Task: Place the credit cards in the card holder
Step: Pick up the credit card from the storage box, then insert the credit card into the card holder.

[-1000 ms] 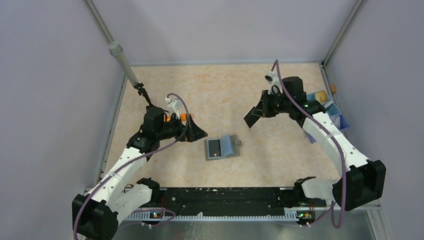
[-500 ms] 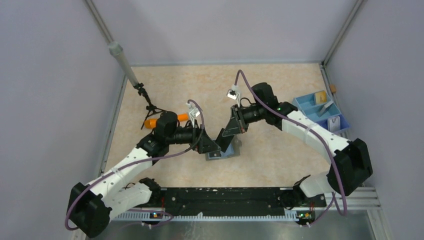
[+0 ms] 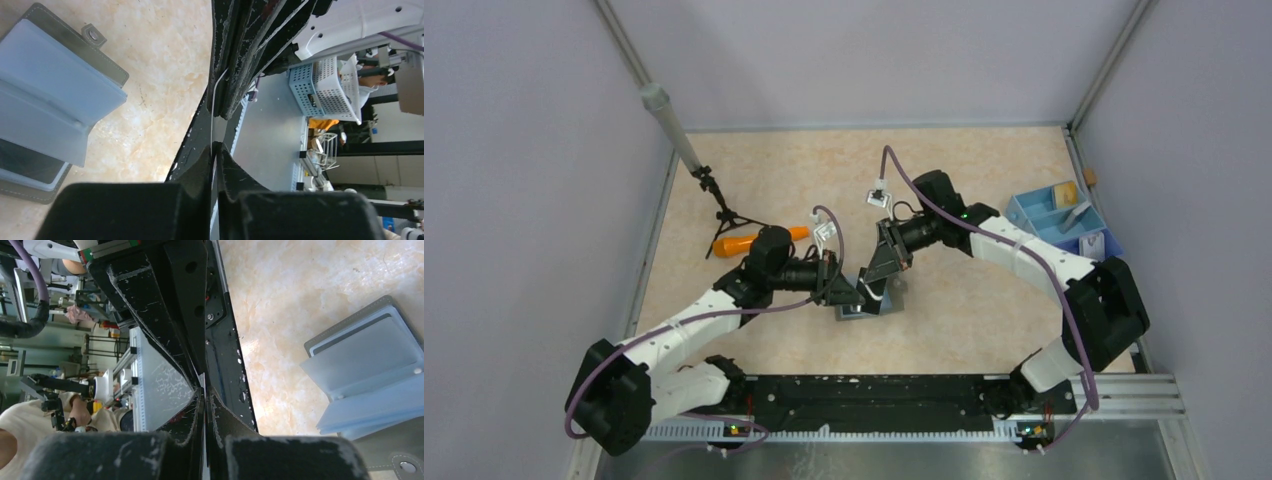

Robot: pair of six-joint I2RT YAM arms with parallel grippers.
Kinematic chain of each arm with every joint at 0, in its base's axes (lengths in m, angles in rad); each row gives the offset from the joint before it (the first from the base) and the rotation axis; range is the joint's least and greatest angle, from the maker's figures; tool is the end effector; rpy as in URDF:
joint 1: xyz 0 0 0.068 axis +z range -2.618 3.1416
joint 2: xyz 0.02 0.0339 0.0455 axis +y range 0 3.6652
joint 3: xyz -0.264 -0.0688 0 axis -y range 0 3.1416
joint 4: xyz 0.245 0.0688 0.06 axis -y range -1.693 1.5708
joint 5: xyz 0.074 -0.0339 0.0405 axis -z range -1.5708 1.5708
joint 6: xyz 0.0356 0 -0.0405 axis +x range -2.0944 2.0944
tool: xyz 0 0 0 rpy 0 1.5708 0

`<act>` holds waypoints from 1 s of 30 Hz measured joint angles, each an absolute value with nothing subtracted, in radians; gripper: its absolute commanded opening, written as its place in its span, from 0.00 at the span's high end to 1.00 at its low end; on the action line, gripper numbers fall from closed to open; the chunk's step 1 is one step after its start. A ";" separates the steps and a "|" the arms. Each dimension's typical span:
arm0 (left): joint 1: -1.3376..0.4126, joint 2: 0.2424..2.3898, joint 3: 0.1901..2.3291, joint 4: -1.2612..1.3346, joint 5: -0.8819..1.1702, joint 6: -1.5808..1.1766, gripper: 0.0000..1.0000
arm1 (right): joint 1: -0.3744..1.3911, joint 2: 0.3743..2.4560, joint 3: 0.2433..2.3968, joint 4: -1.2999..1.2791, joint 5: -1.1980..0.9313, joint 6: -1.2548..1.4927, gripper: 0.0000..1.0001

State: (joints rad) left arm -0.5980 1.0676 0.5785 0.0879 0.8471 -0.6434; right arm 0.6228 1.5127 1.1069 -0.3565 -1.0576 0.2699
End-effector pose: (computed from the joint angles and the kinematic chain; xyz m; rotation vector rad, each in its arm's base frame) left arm 0.1726 -0.1498 0.2445 0.5827 2.1272 -1.5889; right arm 0.2415 0.2116 0.2723 -0.9859 2.1994 1.6642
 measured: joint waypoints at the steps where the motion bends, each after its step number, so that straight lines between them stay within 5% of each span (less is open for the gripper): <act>1: -0.598 1.074 0.574 0.099 0.850 -0.652 1.00 | 0.624 1.517 1.107 -0.354 -1.058 0.270 1.00; 2: -0.598 1.081 0.568 0.112 0.852 -0.658 1.00 | 0.624 1.524 1.107 -0.351 -1.057 0.270 0.99; 8: -0.599 1.089 0.522 0.188 0.828 -0.707 1.00 | 0.625 1.544 1.107 -0.329 -0.992 0.291 0.43; 10: -0.602 1.081 0.486 0.236 0.801 -0.734 1.00 | 0.624 1.544 1.106 -0.302 -0.957 0.310 0.39; 21: -0.603 0.944 0.350 0.412 0.633 -0.891 1.00 | 0.594 1.436 0.940 -0.065 -0.744 0.510 0.37; 30: -0.603 0.909 0.324 0.467 0.556 -0.958 1.00 | 0.604 1.400 0.787 0.208 -0.753 0.726 0.58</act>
